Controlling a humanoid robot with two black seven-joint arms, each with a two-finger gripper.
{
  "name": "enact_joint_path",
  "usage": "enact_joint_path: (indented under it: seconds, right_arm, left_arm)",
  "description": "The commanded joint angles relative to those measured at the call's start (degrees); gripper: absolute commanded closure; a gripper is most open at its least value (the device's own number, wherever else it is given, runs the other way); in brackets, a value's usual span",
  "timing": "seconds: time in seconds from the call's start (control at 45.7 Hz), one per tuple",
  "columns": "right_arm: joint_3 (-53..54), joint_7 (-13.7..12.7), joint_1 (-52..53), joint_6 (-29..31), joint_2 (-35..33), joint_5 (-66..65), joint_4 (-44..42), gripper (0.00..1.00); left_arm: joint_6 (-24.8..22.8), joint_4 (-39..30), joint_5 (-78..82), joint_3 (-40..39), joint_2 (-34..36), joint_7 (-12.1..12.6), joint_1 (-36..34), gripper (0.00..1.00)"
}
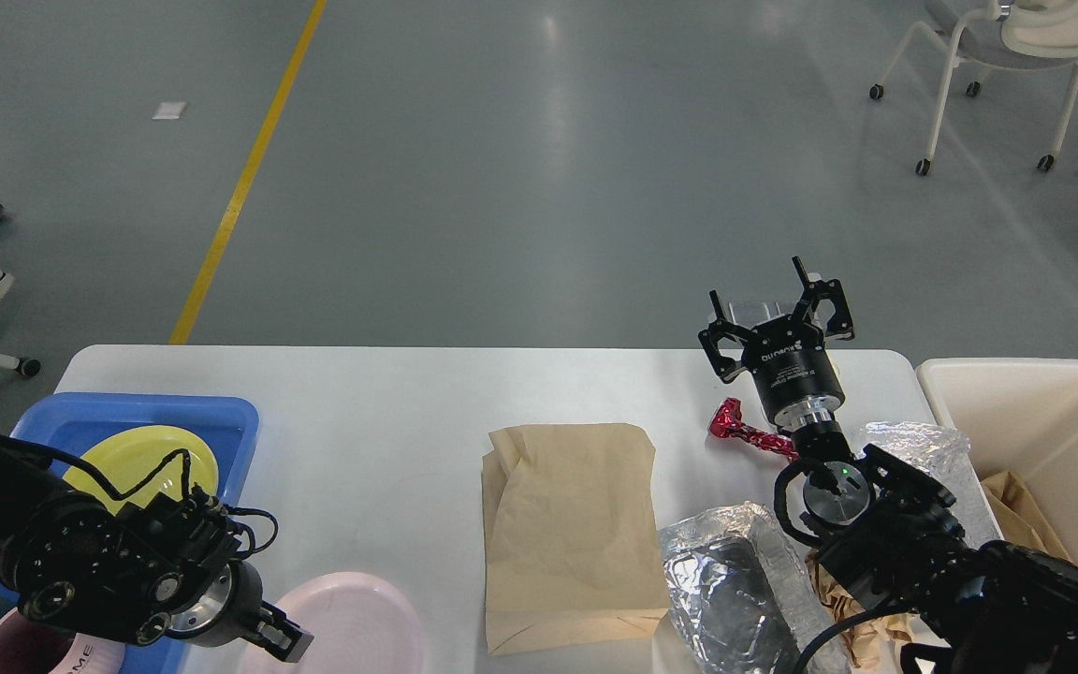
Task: Tidy desktop
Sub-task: 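Move the left gripper to the pink plate and grip its rim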
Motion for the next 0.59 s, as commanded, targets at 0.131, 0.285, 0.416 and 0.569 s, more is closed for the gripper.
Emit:
enact_joint_path:
  seconds: [0.131, 0.285, 0.416, 0.569]
  right_arm:
    - [0.0, 0.0, 0.0, 0.0, 0.1, 0.0, 0.0, 0.0]
    - [0.0, 0.0, 0.0, 0.0, 0.0, 0.0, 0.0, 0.0]
    - [0.0, 0.0, 0.0, 0.0, 0.0, 0.0, 0.0, 0.0]
    - [0.0, 0.0, 0.0, 0.0, 0.0, 0.0, 0.0, 0.0]
  left_arm:
    - [2.2, 3.7, 0.1, -0.7, -0.2, 0.2, 5.2, 0.51]
    - [2.6, 4.8, 0.1, -0.7, -0.5, 0.2, 6.4, 0.56]
    - [2.6, 5.0, 0.1, -1.1, -0.6, 0.2, 6.8, 0.68]
    - [2.6, 5.0, 0.1, -1.3, -0.6, 0.2, 6.7, 0.94]
